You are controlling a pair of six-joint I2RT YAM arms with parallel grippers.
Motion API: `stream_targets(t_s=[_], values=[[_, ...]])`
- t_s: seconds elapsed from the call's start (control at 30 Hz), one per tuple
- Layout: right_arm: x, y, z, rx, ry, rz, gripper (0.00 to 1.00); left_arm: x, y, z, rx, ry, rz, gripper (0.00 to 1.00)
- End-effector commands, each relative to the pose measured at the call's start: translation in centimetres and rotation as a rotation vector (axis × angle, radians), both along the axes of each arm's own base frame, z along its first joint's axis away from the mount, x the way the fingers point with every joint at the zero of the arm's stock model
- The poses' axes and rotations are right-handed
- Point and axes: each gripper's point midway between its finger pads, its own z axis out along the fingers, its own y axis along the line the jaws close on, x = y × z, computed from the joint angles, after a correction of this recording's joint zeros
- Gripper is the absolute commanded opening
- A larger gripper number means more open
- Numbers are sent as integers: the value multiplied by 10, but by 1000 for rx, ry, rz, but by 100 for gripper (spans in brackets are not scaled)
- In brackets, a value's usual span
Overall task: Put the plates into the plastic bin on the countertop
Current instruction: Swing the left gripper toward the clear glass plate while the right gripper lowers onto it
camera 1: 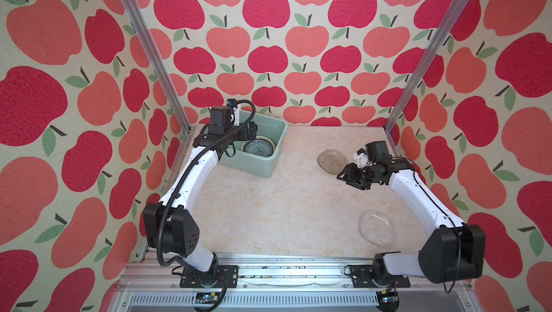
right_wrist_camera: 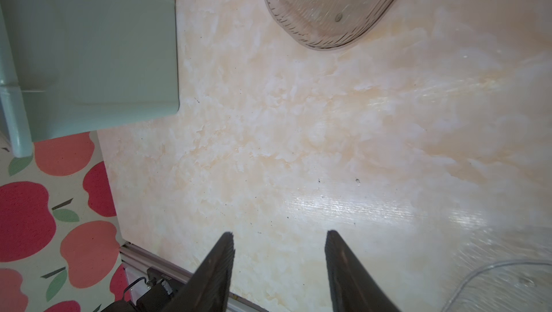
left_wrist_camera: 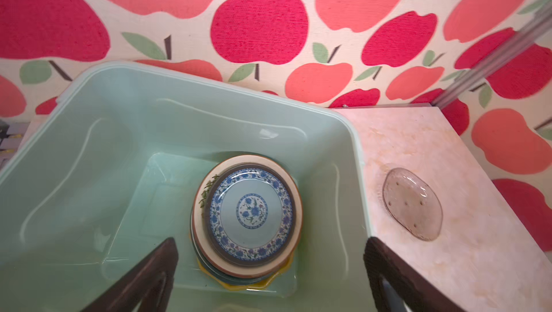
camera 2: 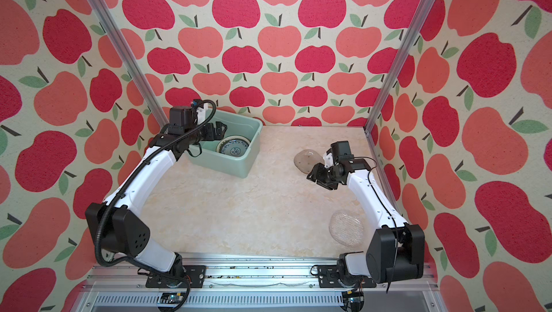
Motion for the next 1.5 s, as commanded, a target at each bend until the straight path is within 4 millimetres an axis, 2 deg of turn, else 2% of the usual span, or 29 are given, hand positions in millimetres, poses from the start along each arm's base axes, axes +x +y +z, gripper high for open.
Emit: stream_targets(t_s=[0.0, 0.17, 0.3, 0.4, 0.5, 0.6, 0.7, 0.8, 1.0, 1.23, 1.47], values=[[-19, -37, -2, -146, 80, -89, 52, -53, -70, 13, -8, -68, -246, 99], [-46, -67, -10, -212, 150, -180, 54, -127, -160, -30, -126, 137, -431, 100], [-62, -88, -16, -244, 160, -270, 56, -165, -224, -69, -227, 399, -505, 95], [-71, -104, -18, -282, 165, -311, 60, -191, -256, -97, -208, 558, -561, 93], [-86, -113, -32, -330, 213, -309, 62, -203, -269, -122, -161, 693, -567, 93], [-99, -107, -56, -304, 278, -284, 63, -205, -277, -137, -162, 775, -573, 92], [-108, -97, -80, -289, 341, -247, 63, -203, -274, -146, -165, 817, -546, 91], [-113, -90, -96, -364, 385, -171, 63, -203, -268, -148, -182, 829, -526, 90], [-106, -82, -109, -467, 435, -98, 59, -198, -252, -147, -240, 819, -474, 90], [-106, -95, -121, -595, 480, -115, 50, -192, -238, -148, -275, 820, -433, 90], [-106, -95, -136, -609, 533, -108, 37, -192, -229, -147, -280, 814, -417, 90]])
